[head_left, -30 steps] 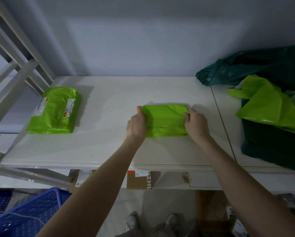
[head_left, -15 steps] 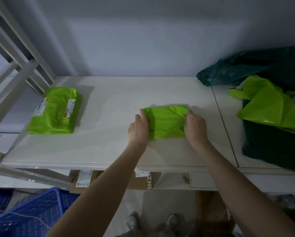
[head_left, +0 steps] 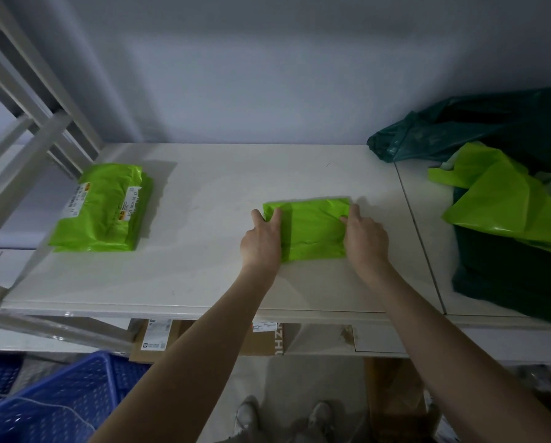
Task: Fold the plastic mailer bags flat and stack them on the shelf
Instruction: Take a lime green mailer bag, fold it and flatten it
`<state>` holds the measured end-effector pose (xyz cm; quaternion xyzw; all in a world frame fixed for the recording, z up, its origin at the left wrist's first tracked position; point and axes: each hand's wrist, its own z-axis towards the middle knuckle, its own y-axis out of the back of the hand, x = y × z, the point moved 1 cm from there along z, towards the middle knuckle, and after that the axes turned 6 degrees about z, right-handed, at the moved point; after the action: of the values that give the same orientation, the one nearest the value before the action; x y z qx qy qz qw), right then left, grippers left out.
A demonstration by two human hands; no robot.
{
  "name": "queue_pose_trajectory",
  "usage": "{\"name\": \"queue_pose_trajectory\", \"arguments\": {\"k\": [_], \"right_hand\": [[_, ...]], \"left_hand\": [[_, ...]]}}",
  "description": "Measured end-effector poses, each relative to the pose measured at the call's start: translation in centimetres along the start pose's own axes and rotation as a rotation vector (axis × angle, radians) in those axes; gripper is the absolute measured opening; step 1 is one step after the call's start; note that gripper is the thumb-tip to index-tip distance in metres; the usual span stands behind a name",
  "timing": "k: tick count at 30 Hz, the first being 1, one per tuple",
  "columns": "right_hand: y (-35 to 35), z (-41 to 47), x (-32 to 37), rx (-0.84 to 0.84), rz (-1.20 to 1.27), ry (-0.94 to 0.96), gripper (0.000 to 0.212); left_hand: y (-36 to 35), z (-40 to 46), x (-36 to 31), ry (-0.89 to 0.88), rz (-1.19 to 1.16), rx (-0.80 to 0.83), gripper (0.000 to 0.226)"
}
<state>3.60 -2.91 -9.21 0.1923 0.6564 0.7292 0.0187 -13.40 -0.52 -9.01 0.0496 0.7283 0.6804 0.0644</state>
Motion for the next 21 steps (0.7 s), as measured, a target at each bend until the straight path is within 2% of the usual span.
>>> {"name": "queue_pose_trajectory", "arguments": {"k": [3,8,13,15,17,20,21], "right_hand": [[-0.3,-0.1,-0.2,-0.032,0.006,-0.014,0.033],[-0.8,-0.5,-0.3,-0.204,-0.186,-0.012,0.039],[-0.6,-0.6,-0.4,-0.159,-0.188,0.041,0.027],[-0.6,-0.6,-0.4,-0.08,-0.139,0.029,0.022],[-0.5,-0.2,-0.8,-0.038,-0.038,-0.041,0.027],[0.7,0.1,-1.1,-0.116,0.273,-0.187,0.03],[1.0,0.1,-0.9,-0.169,0.321,-0.172,0.028]], "left_hand": [[0.3,0.1,-0.2,0.005,0.028,0.003,0.06],[0.2,0.3,-0.1,-0.024,0.109,-0.008,0.057],[0.0,0.2,0.1,-0.036,0.142,-0.019,0.049],[-0.3,0.3,0.4,-0.045,0.152,-0.066,0.041],[-0.8,0.5,1.1,-0.043,0.145,-0.127,0.032],[-1.2,1.0,2.2,-0.058,0.022,-0.357,0.023],[-1.3,1.0,2.2,-0.09,0.005,-0.433,0.025]]}}
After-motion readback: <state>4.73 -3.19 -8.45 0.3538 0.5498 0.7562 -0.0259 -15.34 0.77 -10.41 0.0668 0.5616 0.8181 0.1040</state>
